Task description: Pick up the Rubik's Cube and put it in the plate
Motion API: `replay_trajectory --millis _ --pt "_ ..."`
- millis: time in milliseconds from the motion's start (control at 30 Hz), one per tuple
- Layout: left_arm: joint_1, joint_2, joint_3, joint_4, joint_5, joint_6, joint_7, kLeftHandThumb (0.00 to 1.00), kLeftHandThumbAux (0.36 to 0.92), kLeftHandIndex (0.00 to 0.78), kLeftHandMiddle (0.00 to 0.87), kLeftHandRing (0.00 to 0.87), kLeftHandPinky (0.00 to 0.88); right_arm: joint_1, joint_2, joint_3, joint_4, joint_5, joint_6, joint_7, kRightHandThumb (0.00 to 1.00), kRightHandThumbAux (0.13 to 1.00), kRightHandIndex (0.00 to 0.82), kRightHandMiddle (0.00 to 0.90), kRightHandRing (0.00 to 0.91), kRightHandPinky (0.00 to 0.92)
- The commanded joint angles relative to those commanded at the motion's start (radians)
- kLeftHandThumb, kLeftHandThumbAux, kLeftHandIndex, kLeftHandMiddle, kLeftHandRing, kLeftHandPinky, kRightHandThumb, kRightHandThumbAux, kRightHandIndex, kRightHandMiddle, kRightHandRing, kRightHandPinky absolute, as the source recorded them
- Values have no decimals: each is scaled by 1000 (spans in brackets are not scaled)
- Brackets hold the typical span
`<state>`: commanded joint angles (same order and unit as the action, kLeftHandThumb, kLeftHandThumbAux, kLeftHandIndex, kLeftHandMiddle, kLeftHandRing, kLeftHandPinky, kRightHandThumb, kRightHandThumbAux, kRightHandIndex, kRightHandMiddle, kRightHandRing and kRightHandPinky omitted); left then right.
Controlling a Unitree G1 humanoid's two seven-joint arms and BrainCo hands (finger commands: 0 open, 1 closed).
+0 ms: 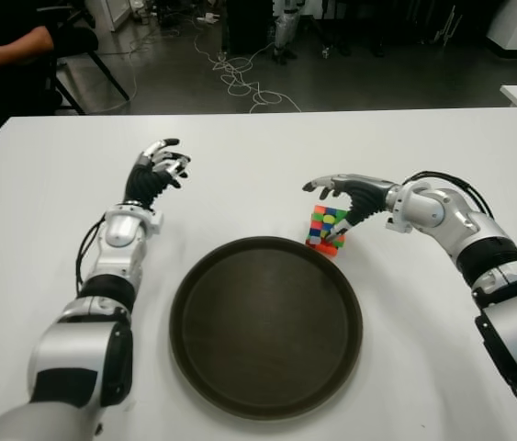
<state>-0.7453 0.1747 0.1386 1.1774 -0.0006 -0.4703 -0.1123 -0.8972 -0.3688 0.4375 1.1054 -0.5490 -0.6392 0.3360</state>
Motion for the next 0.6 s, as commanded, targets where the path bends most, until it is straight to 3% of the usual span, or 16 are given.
replay_trajectory --millis 600 --pt "-3 1 0 3 0 7 -4 322 649 223 405 489 549 1 14 37 9 -22 3 -29 0 712 100 167 215 299"
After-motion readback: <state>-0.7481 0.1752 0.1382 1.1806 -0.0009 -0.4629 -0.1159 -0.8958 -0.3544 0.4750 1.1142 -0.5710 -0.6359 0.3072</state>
